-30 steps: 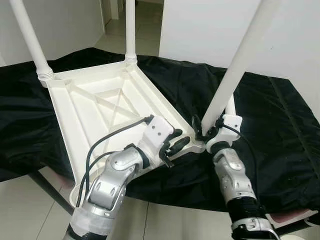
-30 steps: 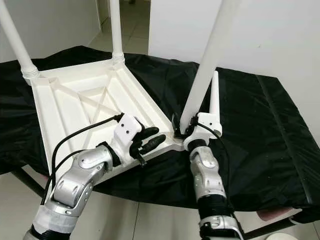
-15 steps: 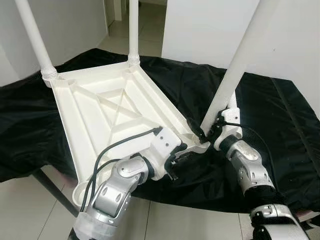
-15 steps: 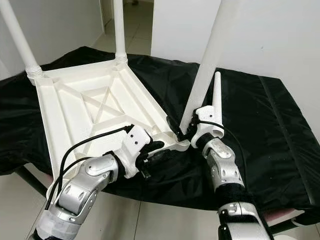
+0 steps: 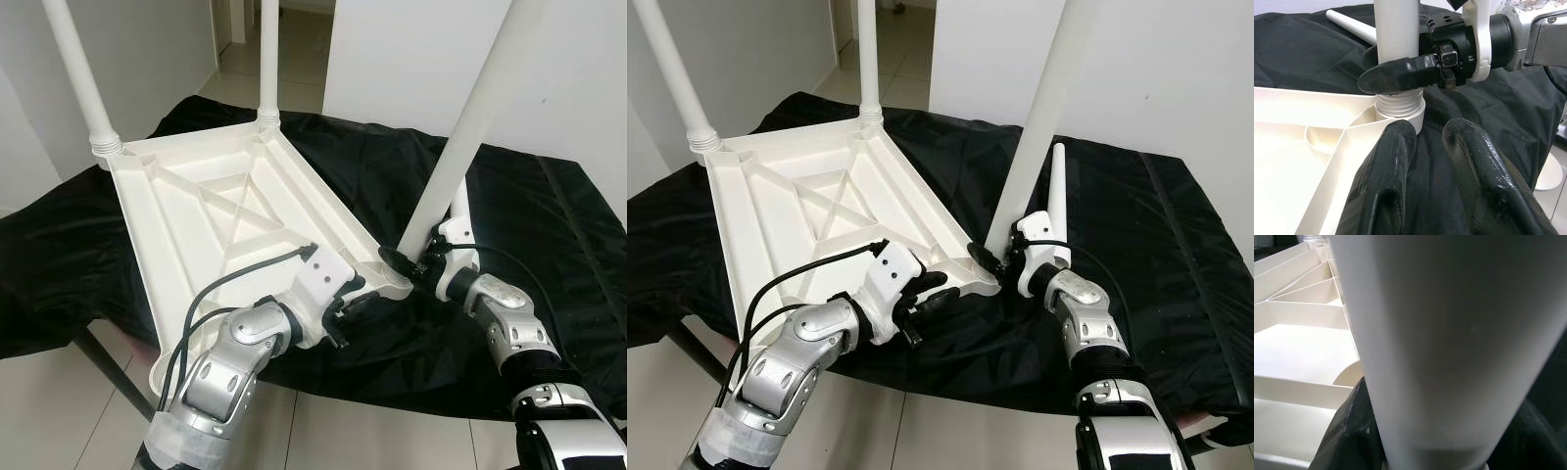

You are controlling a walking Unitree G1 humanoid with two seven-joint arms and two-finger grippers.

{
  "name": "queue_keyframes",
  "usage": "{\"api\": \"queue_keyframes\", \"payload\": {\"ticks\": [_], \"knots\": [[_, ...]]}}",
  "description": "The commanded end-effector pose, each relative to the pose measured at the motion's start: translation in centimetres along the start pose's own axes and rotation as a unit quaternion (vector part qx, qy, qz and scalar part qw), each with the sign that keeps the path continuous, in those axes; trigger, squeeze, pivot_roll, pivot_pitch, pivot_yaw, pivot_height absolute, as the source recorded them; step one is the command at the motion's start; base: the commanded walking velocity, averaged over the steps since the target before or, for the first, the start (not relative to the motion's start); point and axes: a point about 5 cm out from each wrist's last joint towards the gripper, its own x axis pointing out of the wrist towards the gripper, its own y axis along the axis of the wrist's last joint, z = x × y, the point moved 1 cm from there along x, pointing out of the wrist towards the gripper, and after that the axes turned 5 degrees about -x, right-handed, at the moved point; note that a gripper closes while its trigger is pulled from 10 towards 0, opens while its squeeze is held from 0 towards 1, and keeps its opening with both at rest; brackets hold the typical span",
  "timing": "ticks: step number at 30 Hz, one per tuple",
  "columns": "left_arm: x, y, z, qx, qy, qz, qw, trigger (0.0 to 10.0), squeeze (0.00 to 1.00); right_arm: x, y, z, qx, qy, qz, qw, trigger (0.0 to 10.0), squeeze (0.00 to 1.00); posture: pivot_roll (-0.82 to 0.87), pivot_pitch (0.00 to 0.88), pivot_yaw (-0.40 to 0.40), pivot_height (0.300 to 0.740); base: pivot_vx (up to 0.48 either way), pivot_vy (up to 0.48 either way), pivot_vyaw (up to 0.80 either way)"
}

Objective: Building children table

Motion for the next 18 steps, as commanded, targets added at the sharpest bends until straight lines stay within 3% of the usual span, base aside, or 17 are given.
{"api": "queue_keyframes", "payload": {"ticks": [1, 4, 5, 7, 8, 13, 18], "knots": [[0.0, 0.3, -0.4, 0.003, 0.033, 0.003, 0.999, 10.0, 0.00, -0.4, -1.2, 0.1, 0.016, -0.001, -0.027, 1.000, 0.0, 0.00, 0.02, 0.000, -0.073, 0.740, 0.000, 0.000, 0.00], [0.0, 0.3, -0.4, 0.003, 0.033, 0.004, 0.999, 10.0, 0.00, -0.6, -1.5, 0.2, 0.019, -0.003, -0.031, 0.999, 0.0, 0.00, 0.02, 0.000, -0.073, 0.740, 0.000, 0.000, 0.00], [0.0, 0.3, -0.4, 0.002, 0.033, 0.004, 0.999, 10.0, 0.00, -0.7, -1.6, 0.3, 0.017, -0.010, -0.035, 0.999, 2.2, 0.00, 0.02, 0.000, -0.074, 0.740, 0.000, 0.000, 0.00], [0.0, 0.3, -0.4, 0.002, 0.033, 0.004, 0.999, 10.0, 0.00, -0.7, -1.6, 0.3, 0.017, -0.010, -0.035, 0.999, 2.2, 0.00, 0.02, 0.000, -0.074, 0.740, 0.000, 0.000, 0.00], [0.0, 0.3, -0.5, 0.001, 0.034, 0.004, 0.999, 10.0, 0.00, -0.7, -1.8, 0.3, 0.025, -0.023, -0.037, 0.999, 10.0, 0.00, 0.02, 0.000, -0.076, 0.740, 0.000, 0.000, 0.00], [0.0, 0.2, -0.5, -0.002, 0.036, 0.003, 0.999, 10.0, 0.00, -0.5, -2.2, 0.3, 0.042, -0.070, -0.044, 0.996, 10.0, 0.00, 0.02, 0.000, -0.082, 0.740, 0.000, 0.000, 0.00], [-0.1, 0.1, -0.5, -0.003, 0.042, 0.004, 0.999, 10.0, 0.00, 0.0, -2.4, -0.8, 0.069, -0.126, -0.050, 0.988, 10.0, 0.00, 0.02, 0.000, -0.096, 0.740, 0.000, 0.000, 0.00]]}}
